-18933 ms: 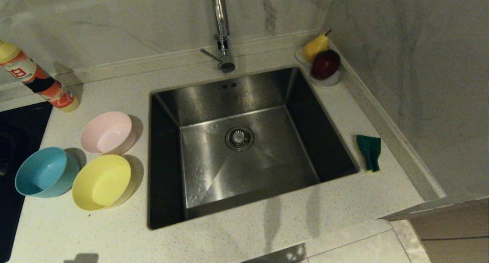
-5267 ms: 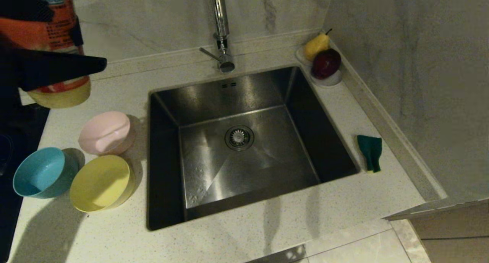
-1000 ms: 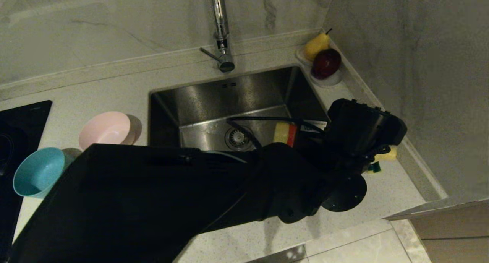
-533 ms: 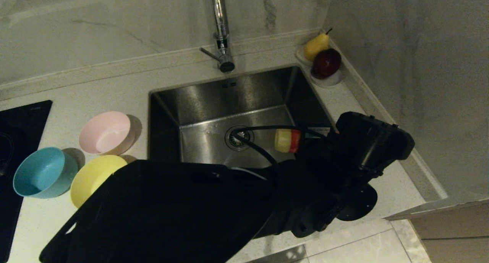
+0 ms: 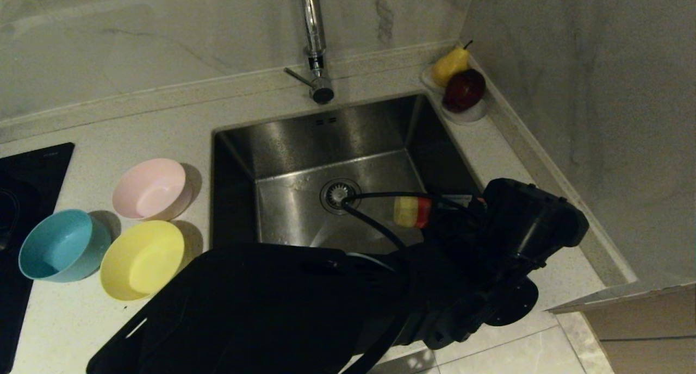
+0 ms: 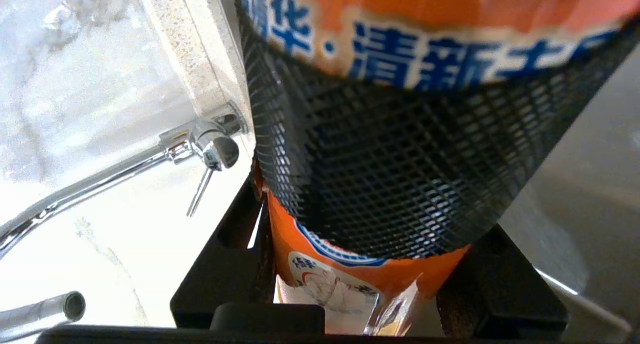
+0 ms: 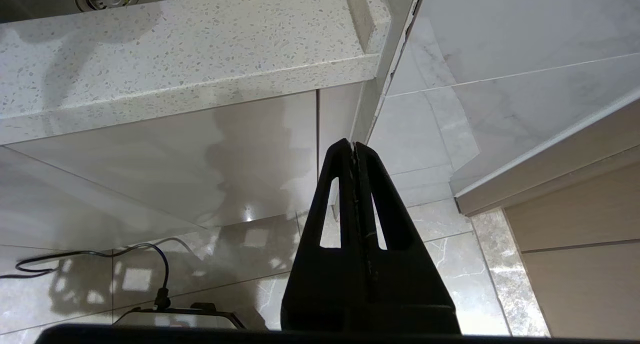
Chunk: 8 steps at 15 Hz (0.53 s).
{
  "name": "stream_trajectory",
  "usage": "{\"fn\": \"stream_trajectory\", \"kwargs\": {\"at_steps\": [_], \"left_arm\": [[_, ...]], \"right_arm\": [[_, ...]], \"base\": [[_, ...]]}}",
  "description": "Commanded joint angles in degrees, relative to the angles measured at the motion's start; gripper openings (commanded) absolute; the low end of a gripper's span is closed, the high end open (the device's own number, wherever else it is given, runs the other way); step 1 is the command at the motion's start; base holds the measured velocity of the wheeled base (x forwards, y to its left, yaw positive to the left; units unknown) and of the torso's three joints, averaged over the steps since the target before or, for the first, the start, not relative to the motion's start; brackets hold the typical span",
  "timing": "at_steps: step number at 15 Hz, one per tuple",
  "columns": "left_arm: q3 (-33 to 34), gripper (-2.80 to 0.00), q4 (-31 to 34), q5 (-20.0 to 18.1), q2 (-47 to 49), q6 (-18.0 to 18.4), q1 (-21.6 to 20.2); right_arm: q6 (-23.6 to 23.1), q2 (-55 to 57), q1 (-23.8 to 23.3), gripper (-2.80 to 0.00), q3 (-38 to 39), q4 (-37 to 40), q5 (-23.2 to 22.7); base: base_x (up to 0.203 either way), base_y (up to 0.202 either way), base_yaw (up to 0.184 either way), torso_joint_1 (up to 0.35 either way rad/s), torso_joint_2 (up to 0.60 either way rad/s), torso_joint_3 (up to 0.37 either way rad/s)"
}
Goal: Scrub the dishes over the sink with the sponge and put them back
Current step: Squeeze it onto the sponge
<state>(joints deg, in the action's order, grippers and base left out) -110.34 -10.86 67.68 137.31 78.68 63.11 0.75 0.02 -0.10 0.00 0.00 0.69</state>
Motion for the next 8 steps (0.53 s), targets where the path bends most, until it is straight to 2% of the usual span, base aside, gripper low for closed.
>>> {"fn": "stream_trajectory", "kwargs": {"at_steps": [1,8], "left_arm": [[0.2,-2.8,-0.04,1.64,0.24,0.5,-0.01],[0.03,-2.8,-0.3,2.36,0.78,0.68,-0.01]], "right_arm": [[0.04,0.04,0.01,-2.8,0.0,0.0,0.01],[0.04,0.05,0.01,-2.8,0.0,0.0,0.01]], "base": [[0.0,0.0,0.0,0.0,0.0,0.0],[0.0,0.0,0.0,0.0,0.0,0.0]]}}
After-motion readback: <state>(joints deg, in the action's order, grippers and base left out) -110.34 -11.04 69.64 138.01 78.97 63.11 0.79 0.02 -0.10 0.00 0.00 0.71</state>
